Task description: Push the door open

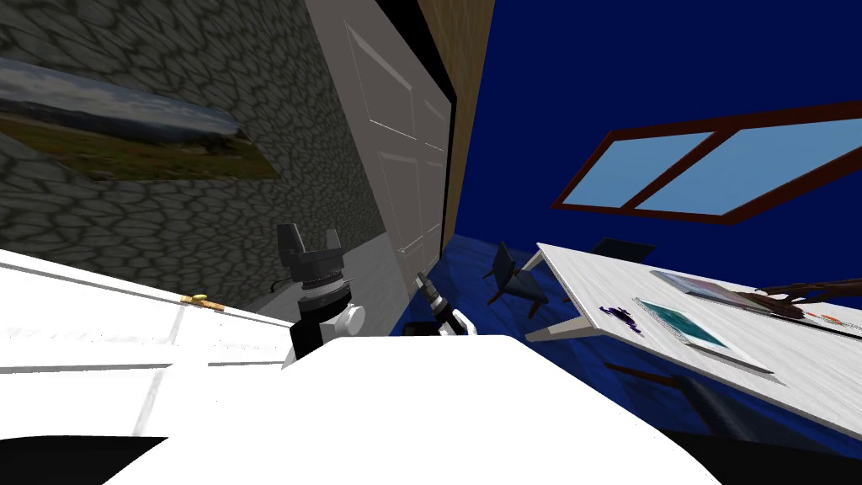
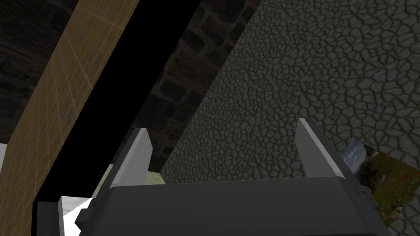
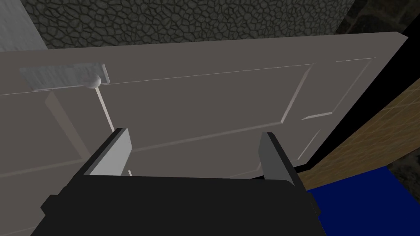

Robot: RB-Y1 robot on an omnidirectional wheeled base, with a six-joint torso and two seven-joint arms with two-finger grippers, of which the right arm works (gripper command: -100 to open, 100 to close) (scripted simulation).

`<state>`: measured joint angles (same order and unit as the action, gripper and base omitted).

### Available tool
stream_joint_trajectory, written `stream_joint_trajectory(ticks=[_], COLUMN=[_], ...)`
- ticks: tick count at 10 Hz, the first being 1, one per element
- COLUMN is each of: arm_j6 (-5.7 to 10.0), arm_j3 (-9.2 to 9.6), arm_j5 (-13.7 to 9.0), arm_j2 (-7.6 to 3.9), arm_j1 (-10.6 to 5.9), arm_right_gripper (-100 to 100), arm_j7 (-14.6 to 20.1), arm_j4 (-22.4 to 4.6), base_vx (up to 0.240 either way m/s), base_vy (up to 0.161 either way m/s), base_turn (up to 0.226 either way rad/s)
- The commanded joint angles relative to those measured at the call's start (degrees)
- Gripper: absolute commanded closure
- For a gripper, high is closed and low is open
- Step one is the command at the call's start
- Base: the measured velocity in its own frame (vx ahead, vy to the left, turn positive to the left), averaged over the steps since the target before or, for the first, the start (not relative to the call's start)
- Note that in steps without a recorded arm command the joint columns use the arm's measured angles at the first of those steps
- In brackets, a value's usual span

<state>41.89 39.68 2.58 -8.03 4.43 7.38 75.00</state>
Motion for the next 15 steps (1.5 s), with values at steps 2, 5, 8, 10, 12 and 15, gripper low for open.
stream_joint_trajectory(ticks=[2, 5, 8, 10, 12, 15], arm_j6=[0.0, 0.38, 0.83, 0.99, 1.3, 1.59], arm_j3=[2.11, 4.56, 7.47, 8.54, 10.53, 12.39], arm_j5=[0.0, -0.1, -0.2, -0.3, -0.3, -0.4], arm_j2=[0.08, -0.02, -0.12, -0.15, -0.2, -0.25], arm_j1=[-1.29, -2.72, -4.42, -5.04, -6.2, -7.28], arm_right_gripper=[-100, -100, -100, -100, -100, -100], arm_j7=[0.4, 0.8, 1.4, 1.6, 2.0, 2.4], arm_j4=[-2.8, -6.2, -10.3, -11.8, -14.6, -17.1], base_vx=[0.144, 0.133, 0.128, 0.102, 0.159, 0.139], base_vy=[-0.051, -0.031, -0.02, -0.027, -0.048, -0.022], base_turn=[0.001, -0.001, 0.0, -0.002, 0.001, -0.001])
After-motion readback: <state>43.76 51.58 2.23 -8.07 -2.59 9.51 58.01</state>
